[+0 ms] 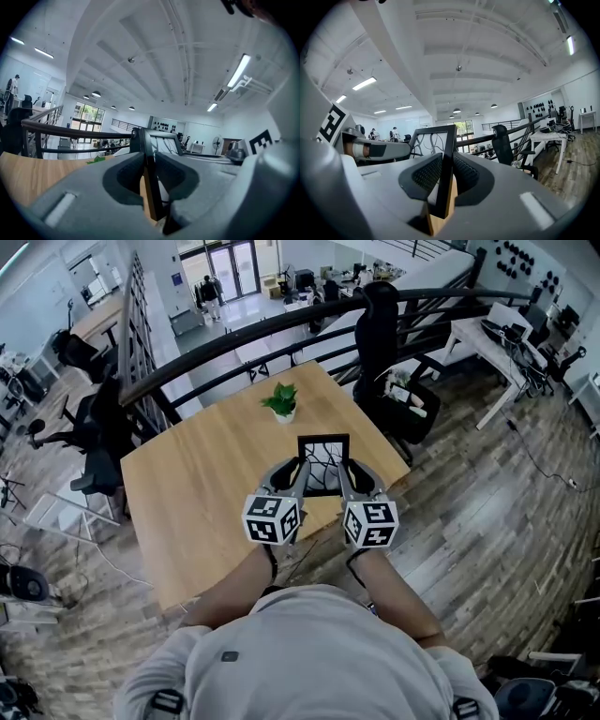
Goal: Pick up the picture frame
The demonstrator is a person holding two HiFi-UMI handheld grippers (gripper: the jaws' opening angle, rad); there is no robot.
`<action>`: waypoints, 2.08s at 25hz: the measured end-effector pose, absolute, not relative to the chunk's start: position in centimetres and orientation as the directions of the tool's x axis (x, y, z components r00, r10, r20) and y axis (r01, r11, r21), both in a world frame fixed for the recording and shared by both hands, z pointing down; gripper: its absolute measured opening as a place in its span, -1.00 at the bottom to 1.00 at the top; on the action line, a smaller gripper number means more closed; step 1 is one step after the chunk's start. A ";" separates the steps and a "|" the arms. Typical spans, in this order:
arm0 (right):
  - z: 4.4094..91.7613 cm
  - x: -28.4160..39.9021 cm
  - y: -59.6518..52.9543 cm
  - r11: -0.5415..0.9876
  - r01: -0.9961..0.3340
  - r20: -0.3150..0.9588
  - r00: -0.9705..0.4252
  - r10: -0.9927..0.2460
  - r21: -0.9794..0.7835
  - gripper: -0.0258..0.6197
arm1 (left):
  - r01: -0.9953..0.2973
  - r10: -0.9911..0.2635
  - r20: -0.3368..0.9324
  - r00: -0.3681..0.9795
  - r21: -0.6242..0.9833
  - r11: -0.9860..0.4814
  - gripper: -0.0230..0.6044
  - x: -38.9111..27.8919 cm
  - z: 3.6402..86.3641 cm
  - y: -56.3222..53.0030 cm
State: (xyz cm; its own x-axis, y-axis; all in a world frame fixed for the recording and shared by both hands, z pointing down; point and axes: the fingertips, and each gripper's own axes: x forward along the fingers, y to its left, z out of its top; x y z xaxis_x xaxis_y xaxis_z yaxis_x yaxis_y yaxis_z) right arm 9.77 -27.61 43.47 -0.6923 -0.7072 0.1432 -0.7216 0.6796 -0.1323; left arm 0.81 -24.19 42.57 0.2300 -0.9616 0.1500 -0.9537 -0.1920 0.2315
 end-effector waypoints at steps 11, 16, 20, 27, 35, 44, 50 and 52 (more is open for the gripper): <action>41.6 2.2 -22.4 0.643 -0.758 0.119 -0.652 -0.749 -0.109 -0.66 | -0.939 -0.947 0.132 0.294 0.225 -0.260 -0.68 -7.0 40.9 -19.5; 41.7 -1.2 -19.1 0.617 -0.780 0.114 -0.626 -0.771 -0.105 -0.66 | -0.928 -0.936 0.125 0.329 0.227 -0.296 -0.68 -10.5 41.0 -16.6; 42.4 -3.0 -17.1 0.595 -0.798 0.119 -0.603 -0.789 -0.100 -0.65 | -0.916 -0.926 0.123 0.358 0.239 -0.322 -0.68 -12.3 41.7 -14.9; 42.8 -3.8 -15.0 0.564 -0.821 0.143 -0.570 -0.809 -0.086 -0.65 | -0.893 -0.909 0.118 0.400 0.273 -0.357 -0.68 -13.3 42.3 -13.1; 42.2 -1.9 -13.6 0.560 -0.824 0.140 -0.567 -0.812 -0.089 -0.65 | -0.892 -0.908 0.114 0.402 0.272 -0.361 -0.68 -11.4 41.6 -11.9; 41.5 4.2 -10.8 0.594 -0.799 0.120 -0.602 -0.790 -0.097 -0.65 | -0.910 -0.926 0.111 0.361 0.258 -0.324 -0.68 -5.3 40.9 -8.7; 42.2 9.1 -7.6 0.624 -0.774 0.116 -0.633 -0.765 -0.107 -0.65 | -0.923 -0.938 0.125 0.324 0.258 -0.285 -0.68 -0.4 41.8 -5.2; 42.5 10.6 -6.4 0.628 -0.771 0.116 -0.637 -0.762 -0.107 -0.66 | -0.925 -0.938 0.133 0.321 0.256 -0.281 -0.68 1.2 42.2 -3.9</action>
